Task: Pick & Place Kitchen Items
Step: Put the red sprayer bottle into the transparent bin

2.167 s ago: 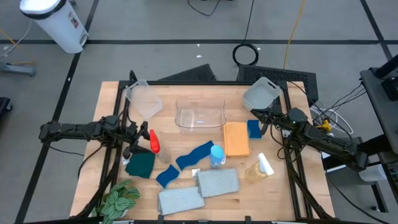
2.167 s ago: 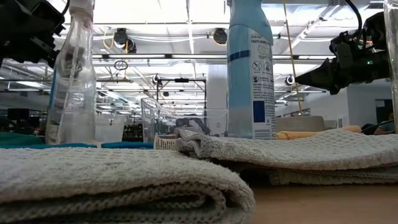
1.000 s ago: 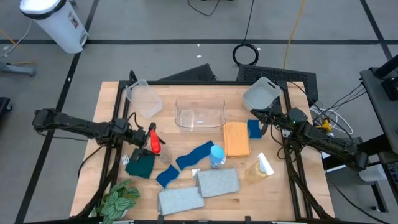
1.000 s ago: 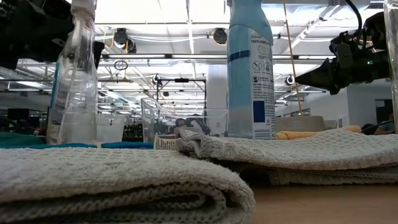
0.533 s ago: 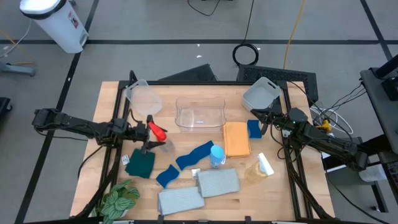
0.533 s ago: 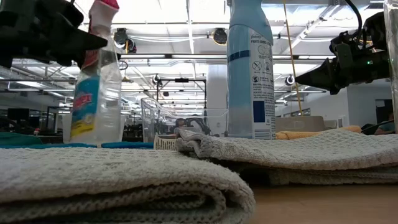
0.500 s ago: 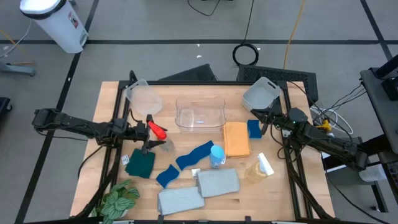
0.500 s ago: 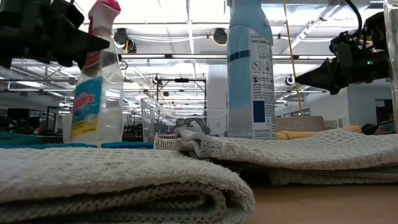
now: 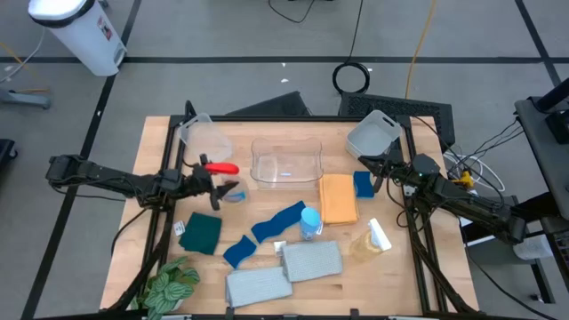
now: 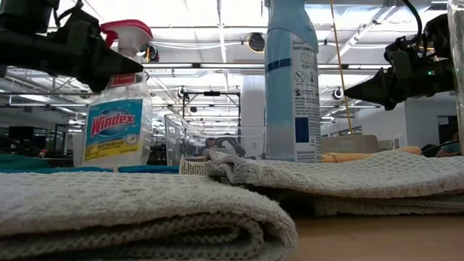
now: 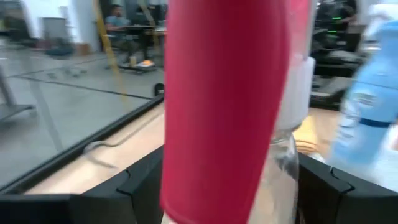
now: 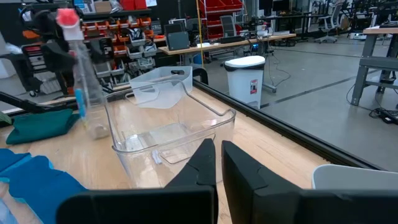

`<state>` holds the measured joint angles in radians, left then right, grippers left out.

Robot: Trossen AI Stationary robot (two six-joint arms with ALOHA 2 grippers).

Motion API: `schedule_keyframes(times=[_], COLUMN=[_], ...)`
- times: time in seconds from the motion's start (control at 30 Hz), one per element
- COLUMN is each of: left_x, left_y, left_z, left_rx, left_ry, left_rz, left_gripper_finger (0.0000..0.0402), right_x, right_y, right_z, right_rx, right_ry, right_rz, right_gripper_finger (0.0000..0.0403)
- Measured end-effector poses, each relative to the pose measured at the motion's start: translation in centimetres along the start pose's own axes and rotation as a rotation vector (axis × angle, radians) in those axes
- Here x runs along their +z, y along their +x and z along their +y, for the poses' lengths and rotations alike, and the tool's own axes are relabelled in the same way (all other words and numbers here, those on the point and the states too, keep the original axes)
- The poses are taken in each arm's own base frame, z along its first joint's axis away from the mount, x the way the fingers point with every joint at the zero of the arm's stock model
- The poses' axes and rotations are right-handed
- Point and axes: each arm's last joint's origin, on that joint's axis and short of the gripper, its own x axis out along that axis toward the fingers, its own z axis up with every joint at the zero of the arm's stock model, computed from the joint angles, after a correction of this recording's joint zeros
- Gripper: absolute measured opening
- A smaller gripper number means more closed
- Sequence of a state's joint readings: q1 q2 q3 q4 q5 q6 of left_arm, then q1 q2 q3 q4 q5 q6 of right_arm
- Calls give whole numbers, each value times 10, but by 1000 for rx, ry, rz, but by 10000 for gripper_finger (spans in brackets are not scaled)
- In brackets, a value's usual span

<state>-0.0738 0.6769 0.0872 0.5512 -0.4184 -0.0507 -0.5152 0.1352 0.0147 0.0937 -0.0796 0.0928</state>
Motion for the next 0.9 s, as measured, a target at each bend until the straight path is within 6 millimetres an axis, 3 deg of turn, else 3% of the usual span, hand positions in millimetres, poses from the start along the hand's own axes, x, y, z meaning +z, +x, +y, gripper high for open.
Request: schedule_keyframes(times=[0.67,0.9], left_x=[-1,-3], left_y=[0,0], left_z=[-1,-1], left_rx=[-26,-29], left_ry=[-6,-2], left_rz=[15,27], left_gripper_finger=[265,203], right_x=[0,0], right_y=[0,0], right_z=[0,0], right_rx=[0,0], right_ry=[0,0], right_rz=[0,0], right_gripper_finger=[4,4])
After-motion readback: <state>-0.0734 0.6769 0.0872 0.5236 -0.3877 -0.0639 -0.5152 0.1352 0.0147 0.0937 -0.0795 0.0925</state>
